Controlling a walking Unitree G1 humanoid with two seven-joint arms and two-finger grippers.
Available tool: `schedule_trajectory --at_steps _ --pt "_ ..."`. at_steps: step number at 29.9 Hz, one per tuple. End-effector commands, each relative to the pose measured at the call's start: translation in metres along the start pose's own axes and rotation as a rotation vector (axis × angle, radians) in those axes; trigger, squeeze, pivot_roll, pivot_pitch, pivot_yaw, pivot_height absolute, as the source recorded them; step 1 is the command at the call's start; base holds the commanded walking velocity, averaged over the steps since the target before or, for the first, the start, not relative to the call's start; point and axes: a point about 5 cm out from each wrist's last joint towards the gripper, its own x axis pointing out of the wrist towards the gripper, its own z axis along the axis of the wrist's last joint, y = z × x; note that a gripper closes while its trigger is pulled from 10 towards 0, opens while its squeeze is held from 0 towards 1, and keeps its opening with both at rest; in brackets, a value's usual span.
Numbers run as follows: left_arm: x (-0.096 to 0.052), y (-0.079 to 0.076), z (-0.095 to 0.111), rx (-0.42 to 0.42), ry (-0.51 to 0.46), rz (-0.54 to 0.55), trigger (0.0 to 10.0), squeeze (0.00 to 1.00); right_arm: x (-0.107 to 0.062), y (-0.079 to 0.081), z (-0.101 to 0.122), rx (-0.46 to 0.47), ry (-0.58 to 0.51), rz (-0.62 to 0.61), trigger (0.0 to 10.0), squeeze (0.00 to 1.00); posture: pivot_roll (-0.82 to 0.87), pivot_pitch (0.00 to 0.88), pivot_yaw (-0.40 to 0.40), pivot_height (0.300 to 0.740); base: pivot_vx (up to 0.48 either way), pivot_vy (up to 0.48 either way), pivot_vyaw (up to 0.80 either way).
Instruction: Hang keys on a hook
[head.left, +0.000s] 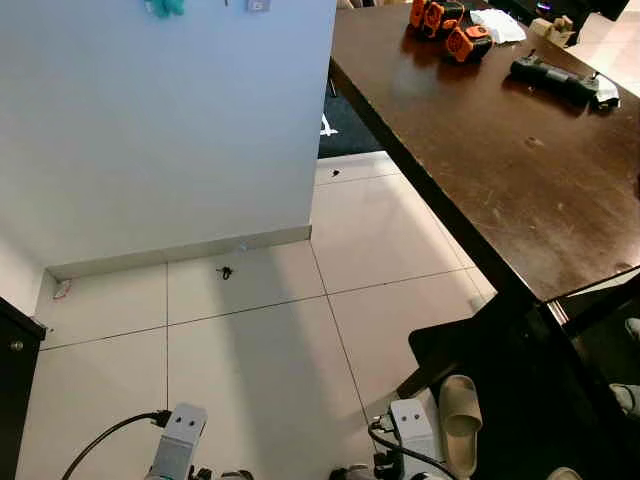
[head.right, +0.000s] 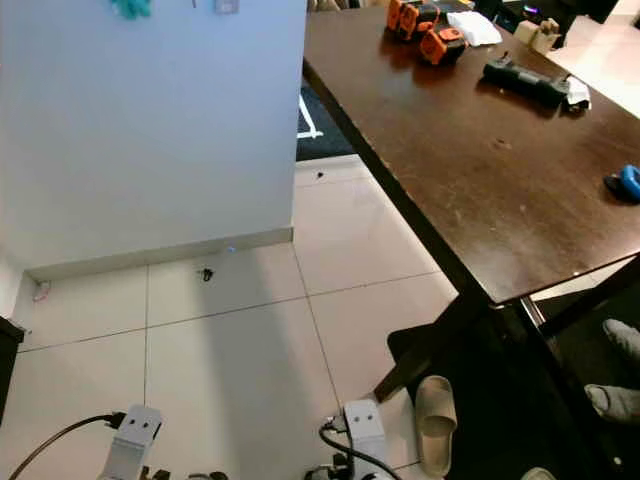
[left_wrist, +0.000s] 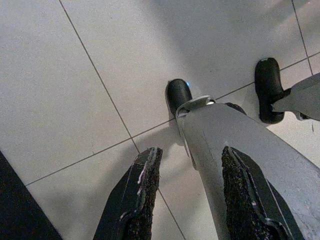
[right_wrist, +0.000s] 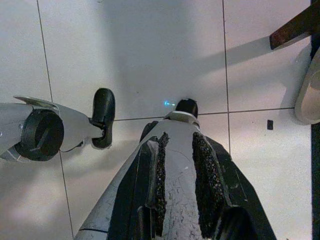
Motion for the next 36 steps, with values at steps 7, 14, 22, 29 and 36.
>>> schedule_trajectory --at_steps 7,14,22,29,36 --pt "-0.0008 -0.0035 -0.0097 0.004 0.024 -0.009 10.0 0.00 -0.0031 0.0004 -0.0133 0.011 0.035 -0.003 10.0 0.00 -0.07 0.087 0.025 0.740 0.000 0.000 0.00" --pt "-0.0009 -0.0040 -0.0114 0.001 0.027 -0.009 10.0 0.00 -0.0035 0.0002 -0.0146 0.012 0.040 -0.004 10.0 0.00 -0.07 0.091 0.024 0.740 0.000 0.000 0.00" --pt "-0.0016 -0.0028 -0.0140 -0.001 0.031 -0.008 10.0 0.00 -0.0037 0.0020 -0.0154 0.007 0.035 0.009 10.0 0.00 -0.07 0.099 0.026 0.740 0.000 0.000 0.00" --pt "-0.0021 -0.0018 -0.0159 -0.001 0.035 -0.006 10.0 0.00 -0.0038 0.0029 -0.0162 0.011 0.034 0.013 10.0 0.00 -0.07 0.101 0.027 0.740 0.000 0.000 0.00" --pt "-0.0024 -0.0017 -0.0173 0.000 0.037 -0.006 10.0 0.00 -0.0040 0.0033 -0.0170 0.012 0.035 0.014 10.0 0.00 -0.07 0.103 0.028 0.740 0.000 0.000 0.00"
